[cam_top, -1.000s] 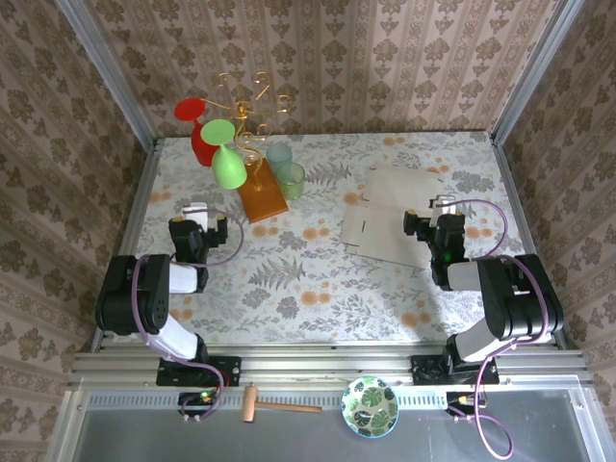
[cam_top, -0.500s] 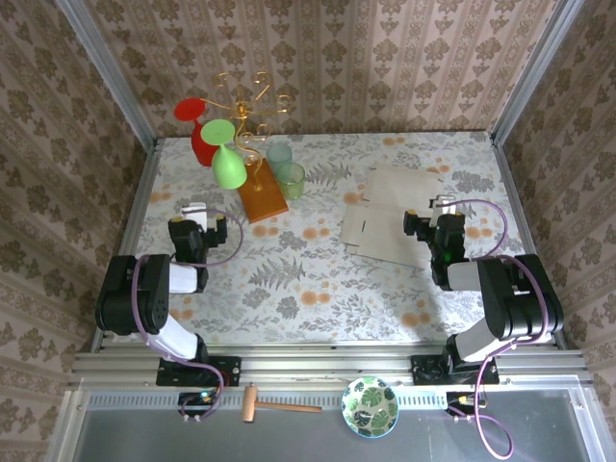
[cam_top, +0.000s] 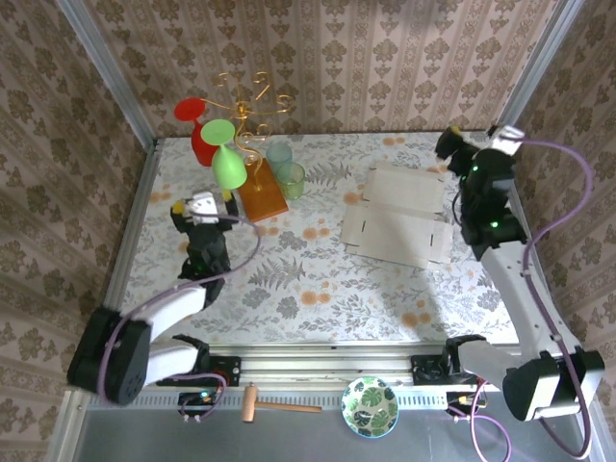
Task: Fold the paper box
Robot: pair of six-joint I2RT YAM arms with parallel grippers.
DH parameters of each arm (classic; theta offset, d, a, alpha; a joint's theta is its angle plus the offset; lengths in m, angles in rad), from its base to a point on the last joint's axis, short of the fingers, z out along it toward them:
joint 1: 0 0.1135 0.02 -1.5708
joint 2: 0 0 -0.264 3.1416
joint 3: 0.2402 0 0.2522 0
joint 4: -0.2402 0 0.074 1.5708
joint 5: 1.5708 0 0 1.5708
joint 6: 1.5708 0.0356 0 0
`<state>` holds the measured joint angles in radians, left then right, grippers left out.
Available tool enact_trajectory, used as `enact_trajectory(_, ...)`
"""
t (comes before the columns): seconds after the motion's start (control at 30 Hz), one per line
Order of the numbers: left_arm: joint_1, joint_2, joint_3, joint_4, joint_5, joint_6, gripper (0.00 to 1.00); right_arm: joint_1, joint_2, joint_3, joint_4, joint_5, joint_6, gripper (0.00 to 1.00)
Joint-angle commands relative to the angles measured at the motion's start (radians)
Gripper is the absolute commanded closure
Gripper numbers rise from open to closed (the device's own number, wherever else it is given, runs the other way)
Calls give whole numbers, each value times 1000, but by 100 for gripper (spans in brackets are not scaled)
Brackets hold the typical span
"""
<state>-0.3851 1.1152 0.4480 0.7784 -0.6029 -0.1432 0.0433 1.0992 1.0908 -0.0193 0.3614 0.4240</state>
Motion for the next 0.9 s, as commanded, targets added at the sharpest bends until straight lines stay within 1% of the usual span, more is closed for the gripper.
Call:
enact_trajectory(0.0, 165, -48, 184, -667, 303, -737, 0, -7, 89, 36, -432, -92, 240, 30)
enact_trajectory(0.03, 166, -16, 239, -756, 387, -779, 0, 6, 119, 55, -491, -87, 277, 37)
enact_trajectory(0.07, 125, 8, 268, -793, 433, -787, 0, 20, 160, 58, -543, -116, 314, 43)
enact_trajectory(0.1, 71, 20, 280, -811, 433, -795, 0, 23, 190, 51, -550, -167, 327, 47)
enact_trajectory(0.13, -5, 29, 285, -824, 417, -820, 0, 23, 224, 40, -544, -229, 334, 50)
enact_trajectory(0.2, -141, 68, 293, -828, 427, -891, 0, 20, 284, 25, -528, -321, 341, 51)
enact_trajectory(0.27, -251, 141, 341, -857, 457, -950, 0, 13, 364, 26, -524, -391, 340, 50)
enact_trajectory(0.33, -336, 216, 377, -817, 490, -960, 0, 6, 426, 35, -491, -444, 329, 50)
enact_trajectory(0.37, -365, 262, 401, -801, 519, -970, 0, 4, 454, 38, -485, -458, 327, 50)
enact_trajectory(0.43, -393, 361, 445, -777, 591, -999, 0, -6, 509, 46, -477, -489, 328, 50)
enact_trajectory(0.5, -414, 444, 458, -702, 648, -1056, 1, -24, 560, 54, -469, -520, 329, 50)
enact_trajectory(0.57, -438, 525, 465, -580, 691, -1127, 7, -49, 611, 68, -473, -550, 328, 52)
enact_trajectory(0.67, -476, 634, 507, -475, 720, -1217, 16, -81, 665, 92, -478, -594, 322, 54)
enact_trajectory(0.87, -553, 753, 529, -365, 725, -1357, 29, -99, 715, 125, -488, -625, 322, 54)
